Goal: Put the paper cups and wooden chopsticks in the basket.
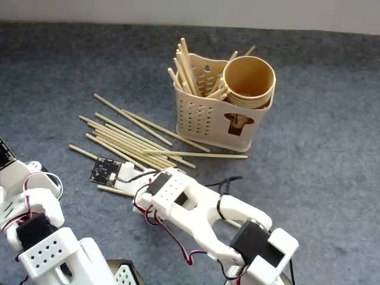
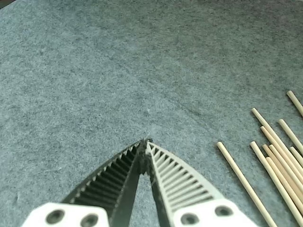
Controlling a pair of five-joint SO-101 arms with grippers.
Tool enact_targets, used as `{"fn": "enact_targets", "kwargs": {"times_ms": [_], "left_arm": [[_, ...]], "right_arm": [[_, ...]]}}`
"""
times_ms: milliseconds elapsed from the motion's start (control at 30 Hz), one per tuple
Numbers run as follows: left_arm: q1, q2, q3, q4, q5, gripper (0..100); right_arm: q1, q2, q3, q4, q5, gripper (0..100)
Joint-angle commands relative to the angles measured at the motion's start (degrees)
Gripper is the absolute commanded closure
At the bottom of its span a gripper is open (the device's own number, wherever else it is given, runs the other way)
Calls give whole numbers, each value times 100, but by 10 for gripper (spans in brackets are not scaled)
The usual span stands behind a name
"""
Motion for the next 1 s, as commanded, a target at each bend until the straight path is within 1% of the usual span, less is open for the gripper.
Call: {"fn": "enact_targets", "kwargs": {"times_ms": [0, 367, 500, 567, 767, 967], "left_arm": [[154, -66, -40, -105, 9, 989], [154, -66, -40, -105, 9, 989], [154, -66, -40, -105, 9, 989], [154, -66, -40, -105, 9, 989], [154, -66, -40, -105, 9, 989], [154, -66, -40, -105, 9, 989]], "right_arm": [[-75, 57, -330, 558, -44, 994], [40, 40, -1191, 2413, -70, 995], [48, 40, -1429, 2756, -844, 995], [48, -22, -1499, 2949, -1099, 995], [215, -1033, -1490, 3222, -1160, 995], [629, -2334, -919, 3178, -1160, 995]]}}
